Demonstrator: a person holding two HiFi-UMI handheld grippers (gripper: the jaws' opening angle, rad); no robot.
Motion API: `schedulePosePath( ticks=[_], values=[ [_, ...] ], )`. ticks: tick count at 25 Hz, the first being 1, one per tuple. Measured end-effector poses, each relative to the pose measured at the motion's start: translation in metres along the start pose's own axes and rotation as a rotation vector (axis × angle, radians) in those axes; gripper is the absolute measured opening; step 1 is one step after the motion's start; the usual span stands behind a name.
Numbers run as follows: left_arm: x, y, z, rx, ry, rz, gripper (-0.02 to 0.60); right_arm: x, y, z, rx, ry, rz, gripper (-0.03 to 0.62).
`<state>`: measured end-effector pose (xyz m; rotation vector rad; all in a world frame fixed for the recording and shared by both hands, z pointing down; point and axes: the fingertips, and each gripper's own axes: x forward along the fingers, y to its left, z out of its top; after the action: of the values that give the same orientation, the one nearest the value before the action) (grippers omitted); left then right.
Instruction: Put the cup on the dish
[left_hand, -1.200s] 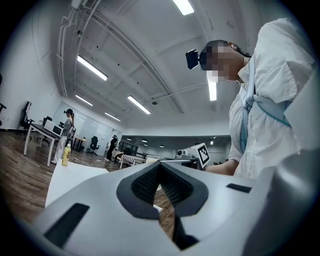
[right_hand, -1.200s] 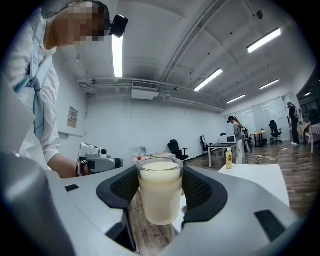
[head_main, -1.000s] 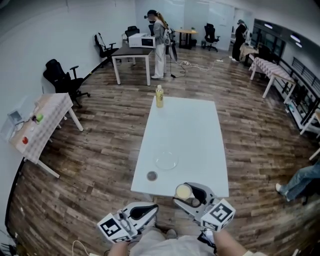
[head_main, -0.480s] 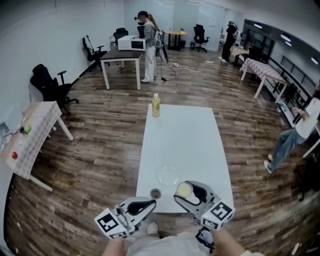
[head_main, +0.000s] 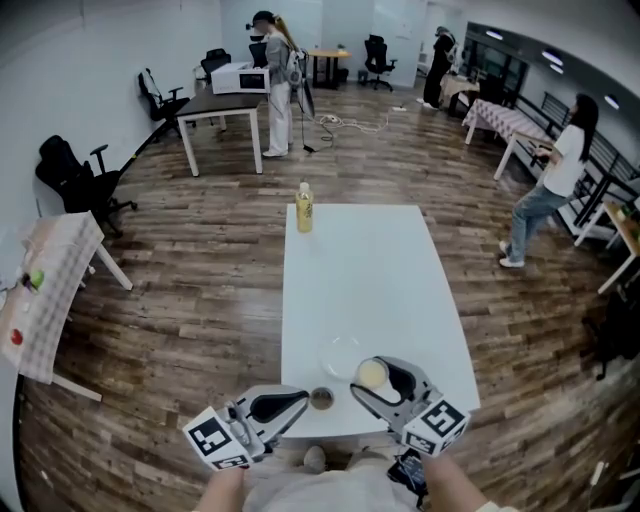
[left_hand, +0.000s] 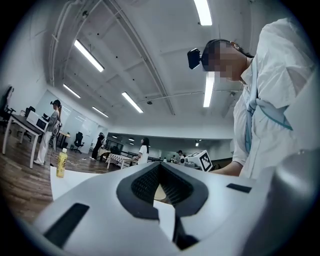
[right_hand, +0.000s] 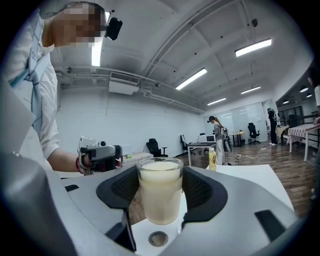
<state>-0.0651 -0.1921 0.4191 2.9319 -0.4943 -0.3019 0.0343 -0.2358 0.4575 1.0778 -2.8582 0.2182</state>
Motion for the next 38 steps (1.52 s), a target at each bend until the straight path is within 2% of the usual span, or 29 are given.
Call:
schedulePosePath(
  ticks=[12, 21, 26, 34, 38],
  values=[
    [0.013, 0.012, -0.027, -0.064, 0.024, -0.017, 0.0, 0.016, -0.036, -0.029, 0.017, 0.031, -0.005, 0.276],
    [0.011, 0.017, -0.054, -0.099, 0.069, -0.018, 0.0, 0.047, -0.061, -0.069, 0.053, 0.05, -0.026, 0.276],
    [0.018, 0.019, -0.056, -0.107, 0.062, -0.026, 0.0, 0.064, -0.076, -0.095, 0.049, 0.092, -0.031, 0.276],
    [0.016, 0.038, -0.07, -0.133, 0.083, -0.003, 0.0, 0.086, -0.093, -0.122, 0.06, 0.136, -0.054, 0.276],
    [0.024, 0.053, -0.081, -0.179, 0.075, 0.021, 0.0, 0.089, -0.102, -0.138, 0.073, 0.168, -0.062, 0.276]
  ],
)
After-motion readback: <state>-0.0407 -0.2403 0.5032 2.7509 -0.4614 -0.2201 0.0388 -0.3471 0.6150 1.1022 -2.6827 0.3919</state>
